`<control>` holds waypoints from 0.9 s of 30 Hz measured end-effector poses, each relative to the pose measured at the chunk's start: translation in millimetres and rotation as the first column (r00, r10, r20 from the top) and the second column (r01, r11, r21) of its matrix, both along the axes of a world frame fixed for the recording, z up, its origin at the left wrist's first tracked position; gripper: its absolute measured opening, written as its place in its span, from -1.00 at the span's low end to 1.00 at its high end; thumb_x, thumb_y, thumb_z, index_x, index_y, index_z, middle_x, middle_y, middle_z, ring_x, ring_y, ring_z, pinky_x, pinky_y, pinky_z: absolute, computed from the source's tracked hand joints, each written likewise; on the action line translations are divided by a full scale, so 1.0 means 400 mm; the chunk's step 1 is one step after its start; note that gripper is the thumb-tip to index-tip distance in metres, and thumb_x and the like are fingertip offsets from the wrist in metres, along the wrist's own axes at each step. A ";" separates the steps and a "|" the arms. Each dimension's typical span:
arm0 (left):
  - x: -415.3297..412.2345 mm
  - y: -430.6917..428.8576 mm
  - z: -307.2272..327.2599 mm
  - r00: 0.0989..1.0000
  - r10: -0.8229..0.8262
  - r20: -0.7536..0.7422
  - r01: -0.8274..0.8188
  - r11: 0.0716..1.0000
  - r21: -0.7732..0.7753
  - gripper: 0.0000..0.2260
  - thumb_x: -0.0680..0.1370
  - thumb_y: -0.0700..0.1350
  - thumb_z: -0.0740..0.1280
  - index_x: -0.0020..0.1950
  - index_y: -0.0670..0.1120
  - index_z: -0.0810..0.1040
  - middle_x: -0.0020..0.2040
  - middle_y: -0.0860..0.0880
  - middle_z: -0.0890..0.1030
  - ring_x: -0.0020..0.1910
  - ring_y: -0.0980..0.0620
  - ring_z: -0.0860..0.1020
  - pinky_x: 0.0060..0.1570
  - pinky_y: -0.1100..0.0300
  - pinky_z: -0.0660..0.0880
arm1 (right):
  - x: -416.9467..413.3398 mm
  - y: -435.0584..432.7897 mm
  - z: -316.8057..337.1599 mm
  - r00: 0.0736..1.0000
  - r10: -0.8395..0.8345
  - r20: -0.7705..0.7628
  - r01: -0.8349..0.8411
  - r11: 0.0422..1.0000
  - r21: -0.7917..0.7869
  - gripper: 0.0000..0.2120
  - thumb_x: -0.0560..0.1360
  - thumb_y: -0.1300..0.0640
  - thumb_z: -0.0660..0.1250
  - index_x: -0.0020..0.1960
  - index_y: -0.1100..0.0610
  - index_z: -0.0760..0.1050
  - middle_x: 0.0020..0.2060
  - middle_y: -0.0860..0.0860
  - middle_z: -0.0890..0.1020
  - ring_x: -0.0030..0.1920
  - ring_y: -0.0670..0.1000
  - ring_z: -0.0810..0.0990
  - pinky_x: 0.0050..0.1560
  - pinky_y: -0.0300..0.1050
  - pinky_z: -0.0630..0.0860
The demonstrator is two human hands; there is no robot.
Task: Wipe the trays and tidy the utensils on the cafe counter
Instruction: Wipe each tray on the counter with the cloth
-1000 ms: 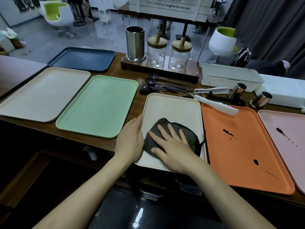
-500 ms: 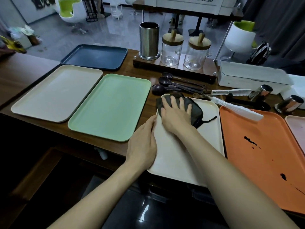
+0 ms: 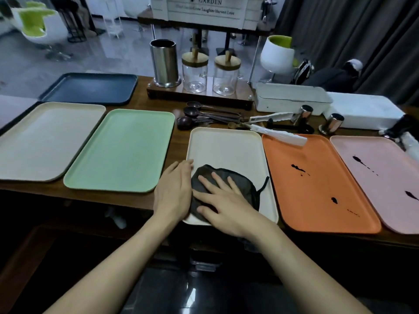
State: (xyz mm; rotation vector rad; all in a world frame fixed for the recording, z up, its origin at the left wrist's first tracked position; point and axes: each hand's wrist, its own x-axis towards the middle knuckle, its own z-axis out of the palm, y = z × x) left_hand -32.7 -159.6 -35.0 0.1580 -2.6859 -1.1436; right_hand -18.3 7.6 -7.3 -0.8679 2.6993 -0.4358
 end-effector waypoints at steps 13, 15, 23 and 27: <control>-0.014 0.001 -0.010 0.996 -0.049 0.071 0.064 0.974 -0.218 -0.47 0.71 0.04 -0.12 0.53 -0.12 0.43 0.55 -0.01 0.40 0.57 -0.04 0.24 0.55 0.06 0.17 | 0.229 -0.004 0.014 0.909 -0.400 -0.119 0.414 0.900 0.134 -0.31 0.64 -0.28 -0.24 0.51 0.03 0.38 0.50 0.14 0.39 0.51 0.21 0.33 0.50 0.13 0.25; -0.017 -0.007 -0.020 0.994 -0.074 0.076 0.092 0.960 -0.263 -0.41 0.65 0.05 -0.17 0.52 -0.10 0.43 0.56 0.00 0.38 0.58 -0.06 0.23 0.54 0.04 0.19 | 0.207 0.010 0.035 0.909 -0.413 -0.051 0.416 0.901 0.125 -0.21 0.56 -0.31 -0.34 0.59 0.04 0.22 0.58 0.08 0.25 0.57 0.13 0.19 0.53 0.02 0.14; -0.012 -0.013 -0.017 0.992 -0.077 0.097 0.099 0.961 -0.258 -0.57 0.66 -0.10 0.16 0.55 -0.08 0.40 0.57 0.02 0.35 0.59 -0.05 0.20 0.50 -0.01 0.25 | 0.109 0.085 0.034 0.876 -0.478 -0.070 0.483 0.860 0.167 -0.20 0.57 -0.36 -0.24 0.62 0.12 0.09 0.62 0.07 0.12 0.61 0.10 0.06 0.54 -0.03 0.08; -0.015 -0.015 -0.023 0.991 -0.079 0.110 0.108 0.950 -0.292 -0.58 0.67 -0.14 0.20 0.55 -0.08 0.40 0.57 0.01 0.36 0.59 -0.05 0.22 0.45 -0.02 0.30 | -0.001 0.109 0.015 0.894 -0.444 -0.067 0.448 0.889 0.090 -0.38 0.67 -0.25 -0.07 0.57 0.11 0.21 0.59 0.04 0.20 0.59 0.07 0.10 0.52 -0.04 0.11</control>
